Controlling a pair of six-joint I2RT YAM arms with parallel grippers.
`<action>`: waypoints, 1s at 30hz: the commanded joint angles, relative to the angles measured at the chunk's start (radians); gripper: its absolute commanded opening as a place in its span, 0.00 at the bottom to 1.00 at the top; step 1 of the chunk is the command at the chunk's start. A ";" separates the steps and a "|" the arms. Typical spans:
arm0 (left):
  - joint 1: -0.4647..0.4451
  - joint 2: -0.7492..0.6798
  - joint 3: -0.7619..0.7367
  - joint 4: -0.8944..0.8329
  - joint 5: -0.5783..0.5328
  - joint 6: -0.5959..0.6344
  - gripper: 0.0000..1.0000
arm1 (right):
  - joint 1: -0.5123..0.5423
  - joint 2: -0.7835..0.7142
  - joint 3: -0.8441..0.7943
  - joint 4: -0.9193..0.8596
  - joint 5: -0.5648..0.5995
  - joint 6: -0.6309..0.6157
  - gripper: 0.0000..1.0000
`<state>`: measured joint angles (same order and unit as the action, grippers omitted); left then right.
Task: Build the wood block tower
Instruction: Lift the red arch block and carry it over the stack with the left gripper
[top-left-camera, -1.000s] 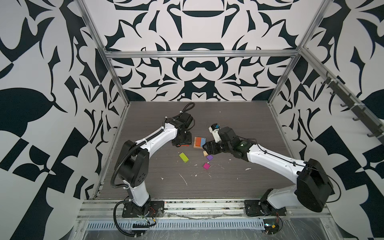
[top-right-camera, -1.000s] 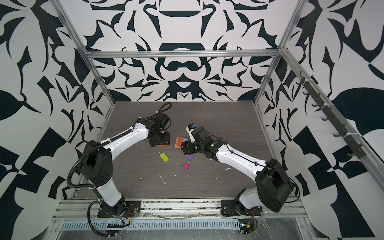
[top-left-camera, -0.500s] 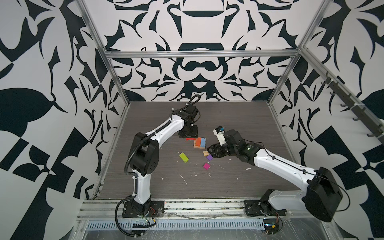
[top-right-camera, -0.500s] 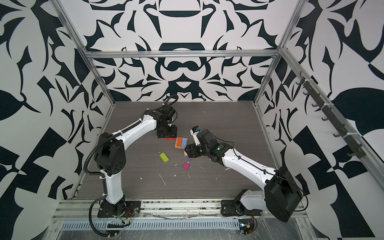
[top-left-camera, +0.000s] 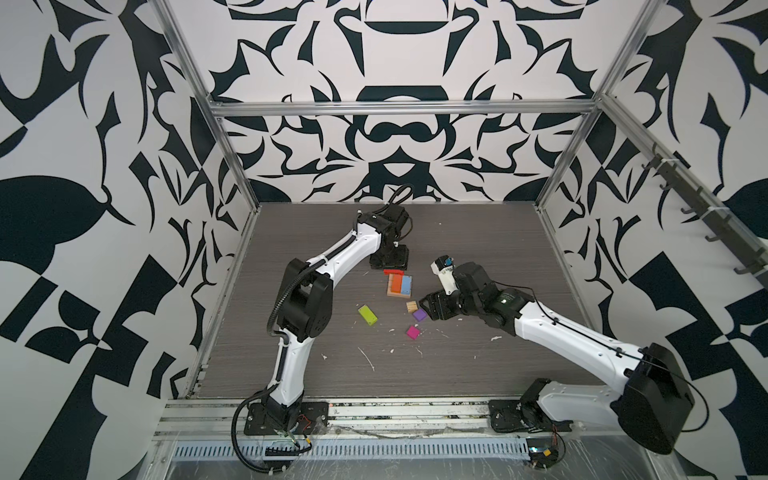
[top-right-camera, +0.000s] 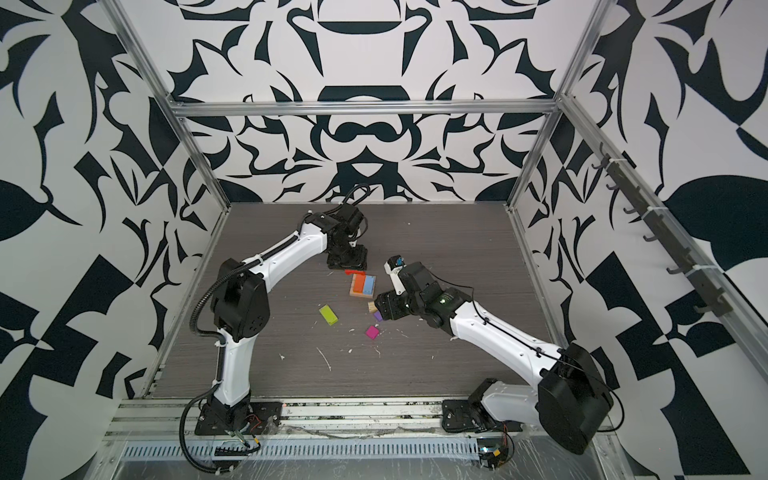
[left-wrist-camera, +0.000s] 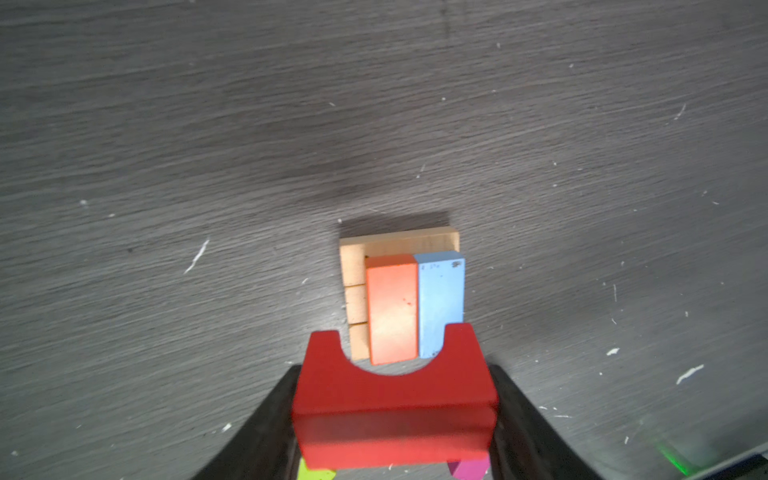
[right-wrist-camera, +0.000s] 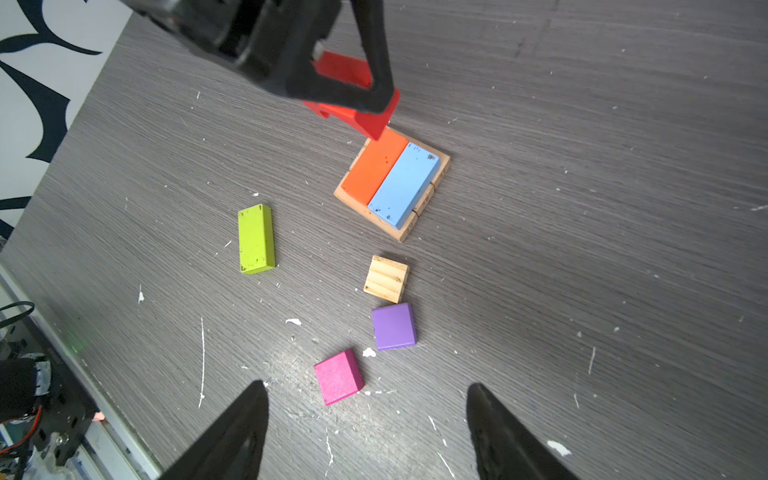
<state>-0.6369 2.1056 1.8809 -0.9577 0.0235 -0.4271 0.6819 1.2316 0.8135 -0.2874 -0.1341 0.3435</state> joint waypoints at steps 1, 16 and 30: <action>-0.019 0.042 0.051 -0.070 0.010 -0.007 0.54 | -0.002 -0.022 -0.018 0.018 0.014 -0.029 0.79; -0.050 0.086 0.105 -0.119 0.002 -0.039 0.53 | -0.001 -0.076 -0.096 0.103 0.055 -0.075 0.79; -0.060 0.132 0.139 -0.131 -0.014 -0.029 0.53 | -0.002 -0.112 -0.108 0.099 0.060 -0.075 0.79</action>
<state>-0.6903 2.2192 1.9846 -1.0348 0.0216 -0.4564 0.6819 1.1389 0.7090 -0.2115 -0.0849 0.2810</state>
